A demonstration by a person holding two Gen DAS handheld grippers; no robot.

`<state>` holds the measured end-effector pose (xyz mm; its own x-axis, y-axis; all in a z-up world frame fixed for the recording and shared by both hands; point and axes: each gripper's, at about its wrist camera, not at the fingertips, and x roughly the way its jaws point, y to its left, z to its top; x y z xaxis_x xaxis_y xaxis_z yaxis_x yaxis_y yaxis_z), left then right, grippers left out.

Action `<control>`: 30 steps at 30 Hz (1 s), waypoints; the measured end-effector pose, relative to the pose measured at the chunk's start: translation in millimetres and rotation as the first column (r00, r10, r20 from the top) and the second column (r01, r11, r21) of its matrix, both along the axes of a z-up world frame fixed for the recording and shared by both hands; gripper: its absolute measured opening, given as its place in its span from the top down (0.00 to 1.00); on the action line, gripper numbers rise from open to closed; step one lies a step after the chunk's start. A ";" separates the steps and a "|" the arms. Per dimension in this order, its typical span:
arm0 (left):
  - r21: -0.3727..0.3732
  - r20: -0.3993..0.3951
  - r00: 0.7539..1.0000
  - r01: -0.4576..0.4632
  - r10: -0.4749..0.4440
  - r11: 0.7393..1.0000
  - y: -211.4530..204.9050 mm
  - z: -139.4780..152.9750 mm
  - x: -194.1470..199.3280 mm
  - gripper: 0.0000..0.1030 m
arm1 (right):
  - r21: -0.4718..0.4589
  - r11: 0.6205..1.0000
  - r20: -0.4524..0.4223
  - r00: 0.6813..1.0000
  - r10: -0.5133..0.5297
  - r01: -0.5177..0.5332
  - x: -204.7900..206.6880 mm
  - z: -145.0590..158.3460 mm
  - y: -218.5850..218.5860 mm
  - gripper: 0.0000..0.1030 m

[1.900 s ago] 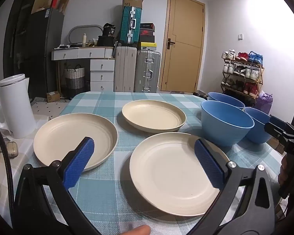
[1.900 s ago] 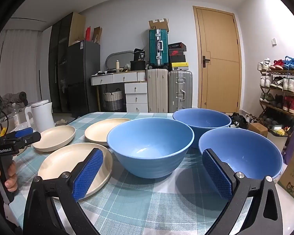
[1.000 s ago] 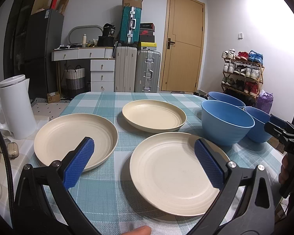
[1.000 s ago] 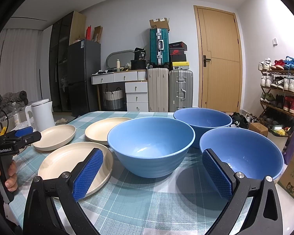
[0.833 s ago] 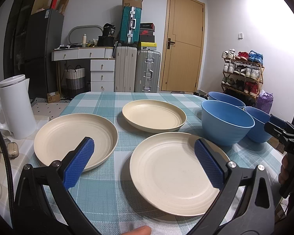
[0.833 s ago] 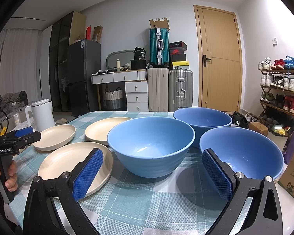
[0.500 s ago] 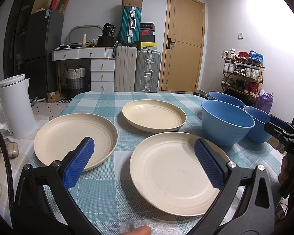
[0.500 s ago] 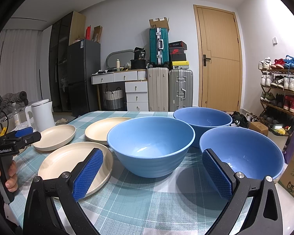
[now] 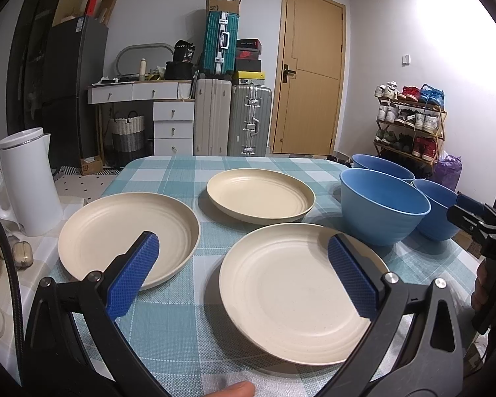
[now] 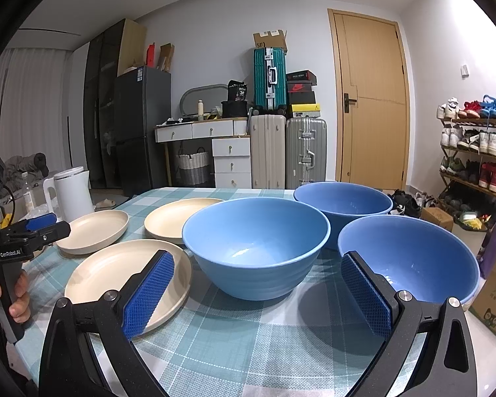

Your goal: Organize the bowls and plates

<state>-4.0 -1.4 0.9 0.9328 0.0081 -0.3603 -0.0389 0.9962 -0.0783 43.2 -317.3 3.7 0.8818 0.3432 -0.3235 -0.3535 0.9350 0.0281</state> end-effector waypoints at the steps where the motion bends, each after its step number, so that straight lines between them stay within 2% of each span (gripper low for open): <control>1: 0.006 0.001 1.000 0.003 -0.003 1.000 -1.4 0.1 -1.3 0.01 | -0.001 1.000 0.005 1.000 0.001 -0.001 -1.4 1.6 -1.5 0.00; 4: 0.013 -0.003 1.000 0.004 -0.004 1.000 -2.9 -6.4 2.4 0.01 | -0.002 1.000 0.010 1.000 0.010 -0.010 -3.0 -0.4 2.8 0.00; 30: 0.006 -0.008 1.000 0.002 -0.002 1.000 -3.5 -5.6 4.4 0.01 | 0.003 1.000 0.006 1.000 0.022 -0.022 -4.3 6.1 -0.1 0.00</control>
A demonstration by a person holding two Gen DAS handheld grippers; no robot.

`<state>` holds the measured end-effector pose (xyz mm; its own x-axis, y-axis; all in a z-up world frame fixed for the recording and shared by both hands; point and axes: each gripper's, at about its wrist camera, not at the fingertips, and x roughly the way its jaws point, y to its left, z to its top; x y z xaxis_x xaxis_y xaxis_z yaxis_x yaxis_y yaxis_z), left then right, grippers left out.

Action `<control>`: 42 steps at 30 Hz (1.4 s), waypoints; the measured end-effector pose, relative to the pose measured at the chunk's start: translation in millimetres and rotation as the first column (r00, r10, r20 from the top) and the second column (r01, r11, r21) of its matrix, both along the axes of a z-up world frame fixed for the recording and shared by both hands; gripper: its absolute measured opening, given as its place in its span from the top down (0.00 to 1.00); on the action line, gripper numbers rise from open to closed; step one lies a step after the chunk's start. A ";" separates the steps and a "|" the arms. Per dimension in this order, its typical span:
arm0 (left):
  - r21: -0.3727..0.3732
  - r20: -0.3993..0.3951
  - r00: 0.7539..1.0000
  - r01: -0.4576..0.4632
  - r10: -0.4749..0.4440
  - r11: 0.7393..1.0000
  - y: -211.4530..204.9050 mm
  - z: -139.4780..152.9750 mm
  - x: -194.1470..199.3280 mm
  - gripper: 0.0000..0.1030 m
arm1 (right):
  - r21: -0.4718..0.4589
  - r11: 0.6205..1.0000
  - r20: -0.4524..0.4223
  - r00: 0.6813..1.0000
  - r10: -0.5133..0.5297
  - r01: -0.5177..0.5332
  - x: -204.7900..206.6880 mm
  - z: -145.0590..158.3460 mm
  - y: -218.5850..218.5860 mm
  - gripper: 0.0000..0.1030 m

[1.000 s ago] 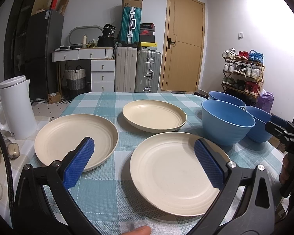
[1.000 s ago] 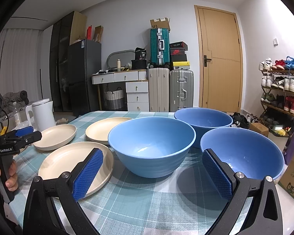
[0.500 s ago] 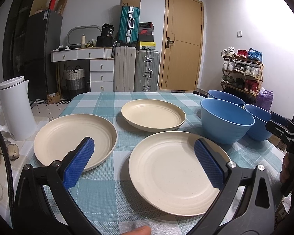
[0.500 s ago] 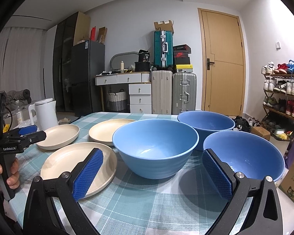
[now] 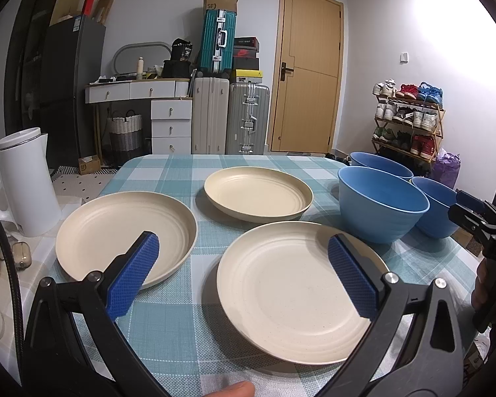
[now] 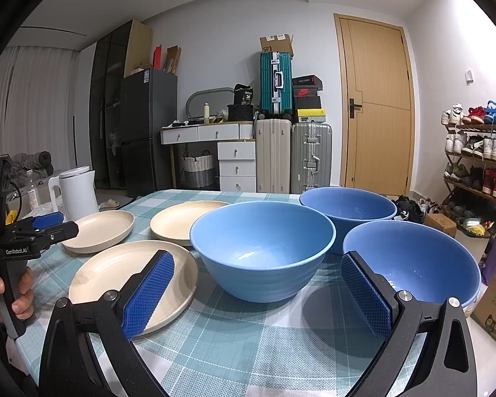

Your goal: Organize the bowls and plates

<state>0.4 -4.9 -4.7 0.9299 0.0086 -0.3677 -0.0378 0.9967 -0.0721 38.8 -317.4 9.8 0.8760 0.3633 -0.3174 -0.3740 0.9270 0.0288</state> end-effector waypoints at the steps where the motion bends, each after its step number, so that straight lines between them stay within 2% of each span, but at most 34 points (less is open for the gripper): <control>1: 0.000 0.000 1.000 0.000 0.000 1.000 0.1 0.0 -0.1 0.01 | 0.000 1.000 0.000 1.000 -0.001 0.001 -0.7 0.2 0.5 0.00; 20: -0.009 -0.007 1.000 -0.001 0.001 1.000 -1.1 -2.0 2.5 0.01 | 0.003 1.000 -0.010 1.000 -0.027 0.027 2.3 0.7 -2.8 0.00; 31: -0.035 -0.008 1.000 -0.017 0.017 0.999 -2.4 -5.5 0.8 0.01 | -0.008 0.999 -0.054 0.997 -0.047 0.047 7.4 -0.6 -9.8 0.00; 42: -0.063 0.010 0.999 -0.036 0.037 0.997 8.5 13.8 -15.4 0.01 | -0.035 0.999 -0.078 0.996 -0.034 0.032 7.1 16.7 3.4 0.00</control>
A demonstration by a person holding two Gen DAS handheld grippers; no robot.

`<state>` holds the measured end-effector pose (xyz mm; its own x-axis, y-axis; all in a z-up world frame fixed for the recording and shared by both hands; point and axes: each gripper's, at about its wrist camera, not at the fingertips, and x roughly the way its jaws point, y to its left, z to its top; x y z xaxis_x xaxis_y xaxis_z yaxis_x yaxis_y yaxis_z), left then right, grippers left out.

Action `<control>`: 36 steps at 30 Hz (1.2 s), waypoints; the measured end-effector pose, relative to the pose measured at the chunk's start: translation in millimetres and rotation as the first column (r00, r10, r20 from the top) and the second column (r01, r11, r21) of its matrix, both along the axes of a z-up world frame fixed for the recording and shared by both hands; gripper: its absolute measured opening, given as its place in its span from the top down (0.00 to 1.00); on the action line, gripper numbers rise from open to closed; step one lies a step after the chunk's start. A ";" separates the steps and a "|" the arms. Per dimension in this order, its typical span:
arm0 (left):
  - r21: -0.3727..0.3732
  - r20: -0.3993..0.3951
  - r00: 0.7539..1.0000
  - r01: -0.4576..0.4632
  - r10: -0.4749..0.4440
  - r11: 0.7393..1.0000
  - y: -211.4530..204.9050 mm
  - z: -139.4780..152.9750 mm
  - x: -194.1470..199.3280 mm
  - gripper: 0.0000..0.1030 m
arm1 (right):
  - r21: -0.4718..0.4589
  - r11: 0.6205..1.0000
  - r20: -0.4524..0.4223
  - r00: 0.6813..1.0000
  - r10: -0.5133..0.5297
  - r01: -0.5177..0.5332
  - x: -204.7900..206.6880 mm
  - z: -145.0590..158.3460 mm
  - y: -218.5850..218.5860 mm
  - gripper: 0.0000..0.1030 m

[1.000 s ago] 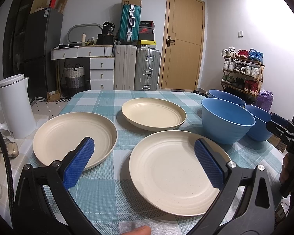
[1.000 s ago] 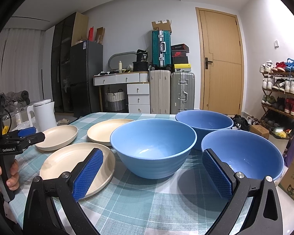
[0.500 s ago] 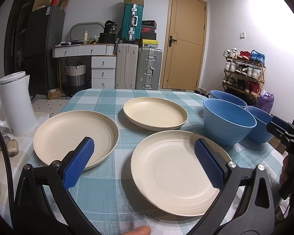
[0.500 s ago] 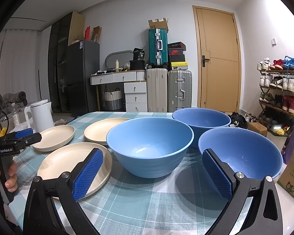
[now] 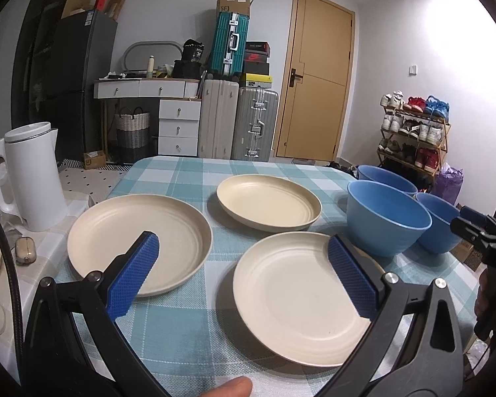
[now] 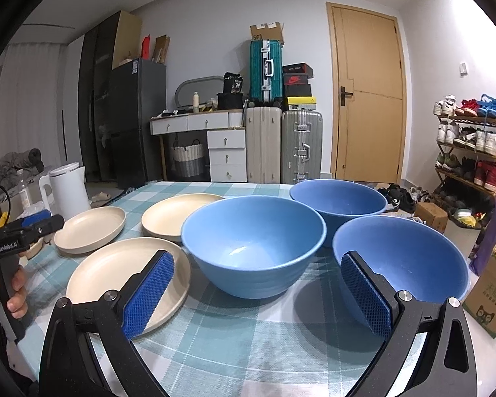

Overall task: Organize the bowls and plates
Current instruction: 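Move the left tool toward the large cream plate while the right tool approaches another plate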

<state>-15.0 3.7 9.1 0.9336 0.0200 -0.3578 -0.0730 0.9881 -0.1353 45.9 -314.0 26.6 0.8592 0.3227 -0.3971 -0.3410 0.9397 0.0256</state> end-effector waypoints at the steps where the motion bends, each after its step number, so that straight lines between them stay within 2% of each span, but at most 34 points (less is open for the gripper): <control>1: -0.004 0.003 1.000 -0.003 0.003 1.000 3.0 2.5 -1.2 0.01 | -0.009 1.000 -0.009 1.000 0.005 -0.005 0.7 1.8 4.5 0.00; 5: -0.014 0.004 0.999 -0.032 0.032 0.999 11.1 16.6 -9.5 0.01 | -0.043 0.999 -0.034 0.999 0.001 -0.002 4.7 9.0 22.6 0.00; 11: -0.029 0.026 0.998 -0.054 0.055 0.998 26.4 39.8 -22.9 0.01 | -0.006 0.999 -0.037 0.998 0.054 -0.054 4.3 29.0 43.6 0.00; 19: -0.038 0.028 0.991 -0.127 0.128 0.991 58.7 70.4 -35.5 0.01 | 0.026 0.992 -0.061 0.991 0.123 -0.122 6.2 59.2 77.7 0.00; 28: -0.035 -0.052 0.979 -0.201 0.199 0.979 91.8 82.0 -40.3 0.01 | 0.043 0.982 -0.096 0.978 0.186 -0.183 14.7 78.3 124.2 0.00; 36: -0.055 -0.170 0.957 -0.246 0.234 0.968 114.5 64.3 -22.5 0.01 | 0.008 0.977 -0.162 0.963 0.214 -0.215 29.9 76.6 165.9 0.00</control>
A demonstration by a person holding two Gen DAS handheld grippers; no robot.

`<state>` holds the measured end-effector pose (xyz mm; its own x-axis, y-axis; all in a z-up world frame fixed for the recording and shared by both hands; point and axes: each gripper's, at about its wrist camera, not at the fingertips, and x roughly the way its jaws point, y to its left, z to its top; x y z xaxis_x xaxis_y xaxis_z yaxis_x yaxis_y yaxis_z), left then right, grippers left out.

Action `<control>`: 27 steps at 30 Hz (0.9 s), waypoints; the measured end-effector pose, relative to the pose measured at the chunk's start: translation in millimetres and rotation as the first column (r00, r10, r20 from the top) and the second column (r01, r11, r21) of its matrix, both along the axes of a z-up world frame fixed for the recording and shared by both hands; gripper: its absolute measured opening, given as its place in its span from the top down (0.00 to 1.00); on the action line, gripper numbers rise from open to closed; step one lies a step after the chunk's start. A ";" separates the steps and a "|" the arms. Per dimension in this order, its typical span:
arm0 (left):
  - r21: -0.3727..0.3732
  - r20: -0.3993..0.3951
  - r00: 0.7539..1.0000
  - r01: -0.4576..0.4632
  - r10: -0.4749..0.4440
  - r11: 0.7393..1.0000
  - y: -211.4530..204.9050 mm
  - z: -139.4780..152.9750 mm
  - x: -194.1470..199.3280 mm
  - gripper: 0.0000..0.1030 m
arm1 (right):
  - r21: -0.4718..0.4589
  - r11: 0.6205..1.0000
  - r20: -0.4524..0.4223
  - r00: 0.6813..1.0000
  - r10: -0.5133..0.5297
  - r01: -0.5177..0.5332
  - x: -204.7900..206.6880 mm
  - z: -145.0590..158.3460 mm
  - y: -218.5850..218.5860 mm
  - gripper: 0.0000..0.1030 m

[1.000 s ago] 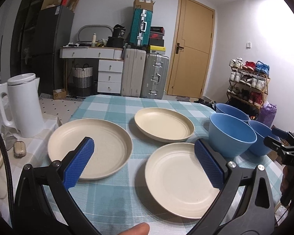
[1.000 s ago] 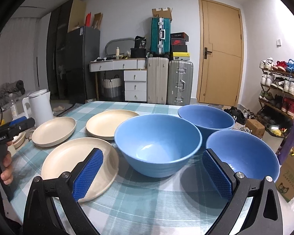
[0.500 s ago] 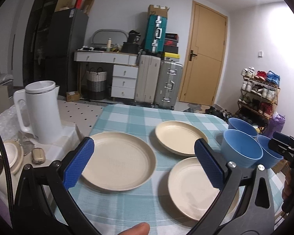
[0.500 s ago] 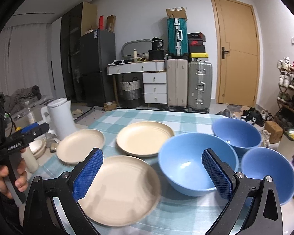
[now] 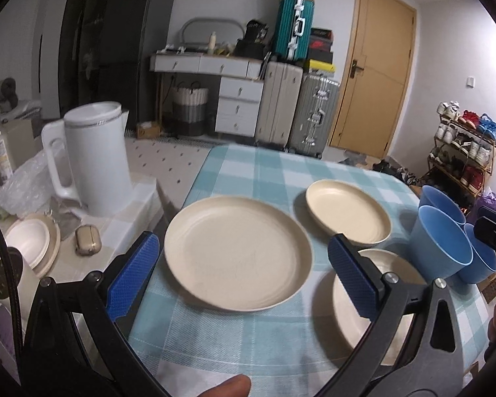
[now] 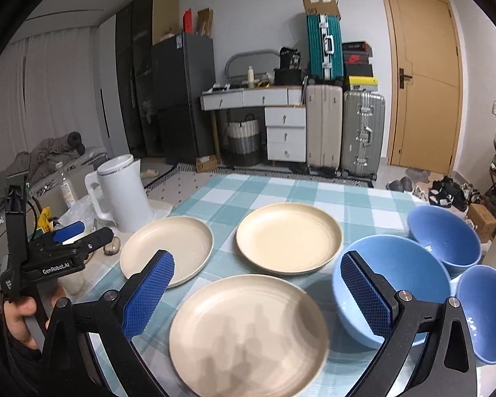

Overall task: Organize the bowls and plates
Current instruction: 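Move the left tool toward the large cream plate while the right tool approaches another plate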

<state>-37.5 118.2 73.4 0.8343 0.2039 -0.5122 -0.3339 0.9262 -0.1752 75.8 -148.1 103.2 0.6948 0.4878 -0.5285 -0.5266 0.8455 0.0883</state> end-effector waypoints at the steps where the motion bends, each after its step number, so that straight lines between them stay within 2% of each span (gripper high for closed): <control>1: -0.008 -0.009 1.000 -0.004 0.003 1.000 4.3 -2.5 1.3 0.01 | -0.004 1.000 -0.007 1.000 0.002 -0.002 1.9 -2.0 4.8 0.00; 14: -0.083 -0.106 0.991 -0.094 0.085 0.992 59.3 -50.8 21.9 0.01 | -0.060 0.997 -0.112 0.992 0.050 -0.056 33.5 -29.3 78.5 0.00; 22: -0.134 -0.175 0.980 -0.120 0.096 0.984 82.8 -79.9 27.6 0.01 | -0.069 0.993 -0.185 0.979 0.081 -0.095 55.5 -53.3 110.5 0.01; 27: -0.181 -0.206 0.976 -0.115 0.076 0.977 87.3 -94.7 36.7 0.04 | -0.069 0.990 -0.242 0.965 0.103 -0.123 73.5 -71.5 126.5 0.09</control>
